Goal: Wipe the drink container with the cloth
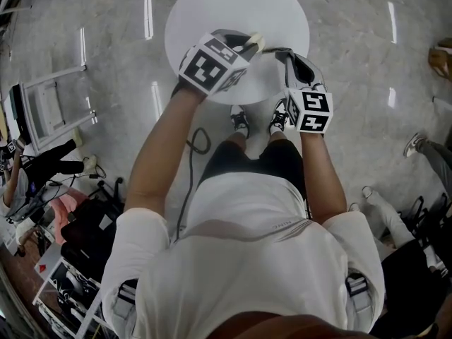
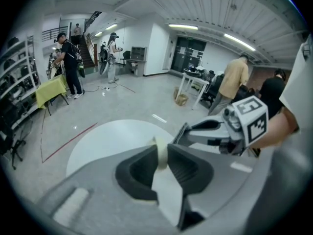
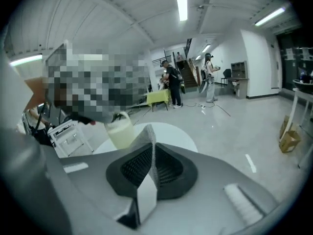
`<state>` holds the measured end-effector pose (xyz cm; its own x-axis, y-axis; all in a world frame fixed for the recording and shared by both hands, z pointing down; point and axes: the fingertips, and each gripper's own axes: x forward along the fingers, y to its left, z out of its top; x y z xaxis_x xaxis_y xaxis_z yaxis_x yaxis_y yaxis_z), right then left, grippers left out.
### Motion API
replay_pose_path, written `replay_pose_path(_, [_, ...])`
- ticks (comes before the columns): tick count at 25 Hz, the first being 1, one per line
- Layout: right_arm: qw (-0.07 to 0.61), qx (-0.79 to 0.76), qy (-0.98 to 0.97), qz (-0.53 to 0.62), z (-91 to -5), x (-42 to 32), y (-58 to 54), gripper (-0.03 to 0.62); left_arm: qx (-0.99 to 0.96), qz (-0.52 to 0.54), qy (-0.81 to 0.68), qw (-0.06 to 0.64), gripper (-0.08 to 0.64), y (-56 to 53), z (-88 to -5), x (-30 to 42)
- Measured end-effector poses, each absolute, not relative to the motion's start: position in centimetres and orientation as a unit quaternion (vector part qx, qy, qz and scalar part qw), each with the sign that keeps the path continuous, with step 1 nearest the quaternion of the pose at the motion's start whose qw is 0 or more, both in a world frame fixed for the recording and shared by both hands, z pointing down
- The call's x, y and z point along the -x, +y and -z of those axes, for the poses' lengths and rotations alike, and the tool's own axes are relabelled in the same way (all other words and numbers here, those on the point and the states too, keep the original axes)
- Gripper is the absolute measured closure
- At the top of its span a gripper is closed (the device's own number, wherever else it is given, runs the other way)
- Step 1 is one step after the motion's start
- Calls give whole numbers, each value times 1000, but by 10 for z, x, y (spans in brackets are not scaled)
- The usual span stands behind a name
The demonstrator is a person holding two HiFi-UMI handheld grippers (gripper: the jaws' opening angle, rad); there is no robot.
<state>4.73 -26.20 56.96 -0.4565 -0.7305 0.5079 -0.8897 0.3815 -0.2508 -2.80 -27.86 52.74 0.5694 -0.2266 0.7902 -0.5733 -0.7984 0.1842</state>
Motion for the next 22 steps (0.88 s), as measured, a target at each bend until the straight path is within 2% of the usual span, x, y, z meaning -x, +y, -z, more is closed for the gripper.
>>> replay_pose_path(4, [97, -536, -798, -259, -538, -65, -277, 578, -859, -403, -233, 214, 497, -277, -529, 28])
replay_pose_path(8, [84, -527, -805, -260, -535, -51, -297, 578, -858, -402, -235, 218, 497, -278, -528, 27])
replay_pose_path(17, [179, -375, -898, -143, -575, 1, -272, 578, -858, -400, -237, 218, 497, -279, -529, 31])
replay_pose_path(22, [231, -329, -905, -141, -609, 9, -271, 578, -859, -396, -239, 219, 497, -279, -530, 30])
